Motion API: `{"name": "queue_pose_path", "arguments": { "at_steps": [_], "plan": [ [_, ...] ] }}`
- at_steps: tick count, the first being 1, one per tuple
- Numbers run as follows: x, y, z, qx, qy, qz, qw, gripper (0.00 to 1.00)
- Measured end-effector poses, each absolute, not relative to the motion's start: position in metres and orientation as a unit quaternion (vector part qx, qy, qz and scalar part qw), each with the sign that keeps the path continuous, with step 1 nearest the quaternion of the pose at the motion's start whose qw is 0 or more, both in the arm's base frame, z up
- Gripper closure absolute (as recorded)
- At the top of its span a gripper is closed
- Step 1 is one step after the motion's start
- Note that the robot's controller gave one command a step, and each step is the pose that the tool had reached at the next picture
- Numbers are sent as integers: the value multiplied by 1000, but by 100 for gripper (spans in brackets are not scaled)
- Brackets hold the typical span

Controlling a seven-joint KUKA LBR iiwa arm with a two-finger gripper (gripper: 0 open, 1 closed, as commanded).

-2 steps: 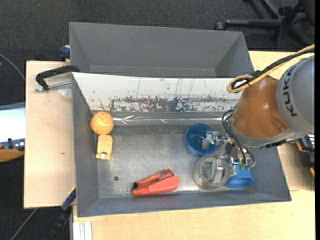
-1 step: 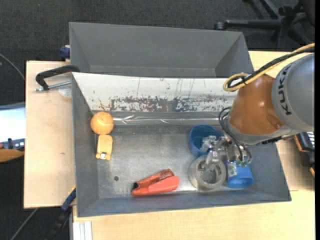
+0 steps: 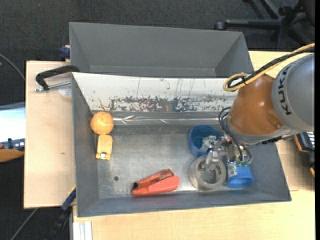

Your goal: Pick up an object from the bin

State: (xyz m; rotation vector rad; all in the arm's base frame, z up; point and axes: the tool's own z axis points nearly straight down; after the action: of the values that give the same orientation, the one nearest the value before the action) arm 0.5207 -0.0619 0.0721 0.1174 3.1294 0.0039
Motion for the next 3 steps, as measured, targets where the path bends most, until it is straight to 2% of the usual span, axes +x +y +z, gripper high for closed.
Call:
{"name": "queue_pose_path", "arguments": {
  "at_steps": [1, 2, 3],
  "plan": [
    [526, -67, 85, 8, 1000, 2, 3, 100],
    [533, -68, 92, 1, 1000, 1, 6, 100],
    [526, -70, 141, 11, 1000, 2, 1, 100]
  ]
}}
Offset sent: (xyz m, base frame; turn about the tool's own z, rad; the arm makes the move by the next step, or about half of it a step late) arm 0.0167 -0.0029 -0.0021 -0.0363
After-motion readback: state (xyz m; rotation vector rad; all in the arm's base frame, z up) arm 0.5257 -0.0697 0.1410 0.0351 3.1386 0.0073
